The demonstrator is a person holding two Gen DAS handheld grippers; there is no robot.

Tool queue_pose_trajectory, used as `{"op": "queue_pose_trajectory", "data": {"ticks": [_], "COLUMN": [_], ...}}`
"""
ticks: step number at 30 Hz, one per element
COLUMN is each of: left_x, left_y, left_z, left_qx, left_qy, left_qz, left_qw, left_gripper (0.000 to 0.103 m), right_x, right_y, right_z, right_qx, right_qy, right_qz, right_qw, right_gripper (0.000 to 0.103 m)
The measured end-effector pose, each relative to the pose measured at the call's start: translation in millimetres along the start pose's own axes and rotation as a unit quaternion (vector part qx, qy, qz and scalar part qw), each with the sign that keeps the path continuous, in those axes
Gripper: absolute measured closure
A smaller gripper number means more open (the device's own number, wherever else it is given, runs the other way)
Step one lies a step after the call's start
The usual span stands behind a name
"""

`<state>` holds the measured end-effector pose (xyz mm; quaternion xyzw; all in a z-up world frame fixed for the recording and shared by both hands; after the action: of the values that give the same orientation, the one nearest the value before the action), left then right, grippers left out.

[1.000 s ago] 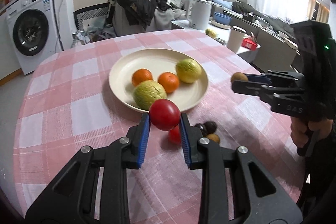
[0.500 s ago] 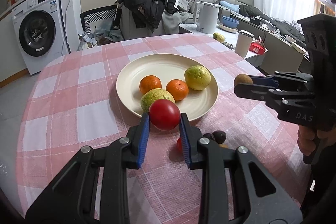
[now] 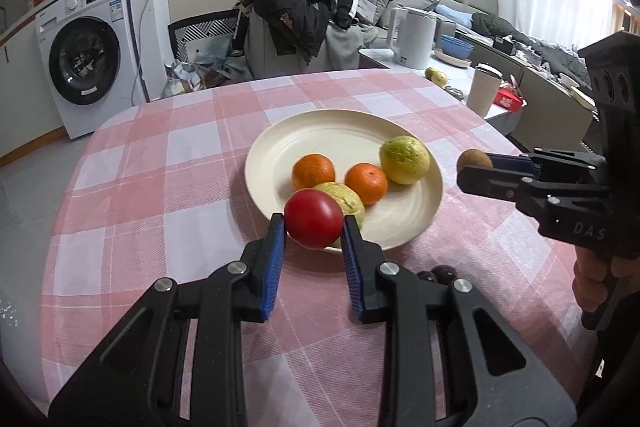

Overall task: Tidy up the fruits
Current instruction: 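Carry the tomato and brown fruit onto the cream plate and open both tools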

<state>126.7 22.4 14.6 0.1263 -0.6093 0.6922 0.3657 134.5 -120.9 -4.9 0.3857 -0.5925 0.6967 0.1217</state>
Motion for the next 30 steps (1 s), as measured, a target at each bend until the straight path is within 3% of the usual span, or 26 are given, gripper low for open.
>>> {"op": "queue_pose_trajectory", "data": {"ticks": [30], "left_x": [-66.6], "left_y": [-12.9], "left_z": [-47.1], "left_qx": [0.018], "left_qy": [-0.025], "left_qz": [-0.035], "left_qw": [0.9989], "left_gripper": [0.078], "right_x": [-51.3], "right_y": [-0.8], "right_z": [-4.2], "right_qx": [-0.001], "right_qy": [-0.008], "right_qz": [-0.046], "right_qw": [0.999], "right_gripper": [0.076]}}
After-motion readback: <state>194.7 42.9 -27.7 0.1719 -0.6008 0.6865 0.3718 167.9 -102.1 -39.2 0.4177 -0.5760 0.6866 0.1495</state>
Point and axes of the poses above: each gripper's, at about its wrist camera, not at the fingertips, and x roughly against the way its jaws point, z to its right, y to its underside, the point moved 1 cm from there along -x, roughly the way its jaws point, and after that the axes turned 15 degrees about y, right-handed, at the moved point
